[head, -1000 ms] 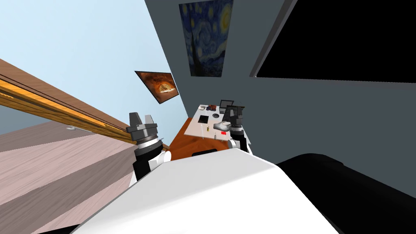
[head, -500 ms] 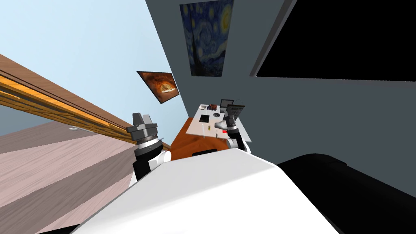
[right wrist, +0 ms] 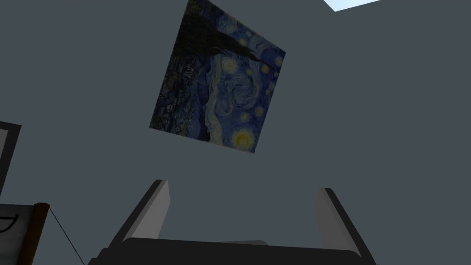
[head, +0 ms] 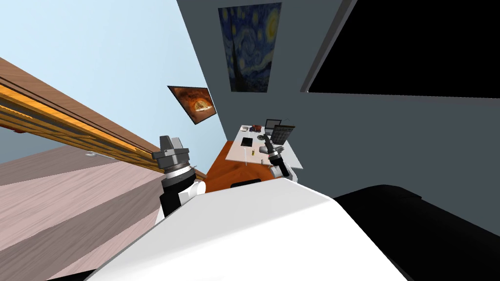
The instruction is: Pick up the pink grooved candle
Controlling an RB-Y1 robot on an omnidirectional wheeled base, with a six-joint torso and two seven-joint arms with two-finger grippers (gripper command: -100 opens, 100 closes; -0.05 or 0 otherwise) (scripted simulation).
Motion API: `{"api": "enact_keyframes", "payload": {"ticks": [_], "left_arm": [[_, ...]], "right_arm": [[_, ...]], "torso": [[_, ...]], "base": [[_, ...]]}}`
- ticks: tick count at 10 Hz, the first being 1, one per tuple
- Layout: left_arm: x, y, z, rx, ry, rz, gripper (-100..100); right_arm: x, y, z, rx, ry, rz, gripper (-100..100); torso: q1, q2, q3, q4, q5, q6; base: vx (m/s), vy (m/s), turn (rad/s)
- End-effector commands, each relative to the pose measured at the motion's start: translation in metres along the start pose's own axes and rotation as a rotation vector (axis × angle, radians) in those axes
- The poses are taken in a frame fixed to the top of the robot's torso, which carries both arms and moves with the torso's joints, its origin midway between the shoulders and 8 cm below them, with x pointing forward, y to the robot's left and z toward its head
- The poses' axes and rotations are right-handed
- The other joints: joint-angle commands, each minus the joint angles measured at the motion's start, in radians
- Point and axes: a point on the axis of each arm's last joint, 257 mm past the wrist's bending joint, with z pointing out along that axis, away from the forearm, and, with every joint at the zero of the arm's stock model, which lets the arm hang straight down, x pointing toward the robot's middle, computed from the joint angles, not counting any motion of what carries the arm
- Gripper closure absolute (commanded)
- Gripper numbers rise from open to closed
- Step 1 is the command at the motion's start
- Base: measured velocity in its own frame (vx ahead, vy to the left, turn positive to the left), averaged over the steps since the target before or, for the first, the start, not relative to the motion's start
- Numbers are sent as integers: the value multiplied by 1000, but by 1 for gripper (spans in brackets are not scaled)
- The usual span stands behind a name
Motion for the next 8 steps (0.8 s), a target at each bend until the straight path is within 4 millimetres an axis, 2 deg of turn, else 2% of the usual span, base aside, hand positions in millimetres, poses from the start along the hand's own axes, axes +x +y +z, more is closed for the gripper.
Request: {"api": "enact_keyframes", "payload": {"ticks": [1,2,4,5,7,8], "left_arm": [[0,0,0,0,0,0,0],[0,0,0,0,0,0,0],[0,0,0,0,0,0,0],[0,0,0,0,0,0,0],[0,0,0,0,0,0,0],[0,0,0,0,0,0,0]], "right_arm": [[21,-20,5,36,75,-72,-100],[22,-23,4,42,77,-72,-100],[47,-46,4,77,168,-169,-100],[49,-52,1,90,173,-170,-100],[71,-79,-2,125,266,-279,-100],[73,-84,-5,135,270,-279,-100]], "torso": [[0,0,0,0,0,0],[0,1,0,0,0,0],[-2,0,0,0,0,0],[-1,0,0,0,0,0],[-2,-1,0,0,0,0],[-2,0,0,0,0,0]], "base": [[-33,83,-15],[-25,51,-5],[-19,58,-5],[-10,48,-6],[-14,49,2],[-13,46,-1]]}}
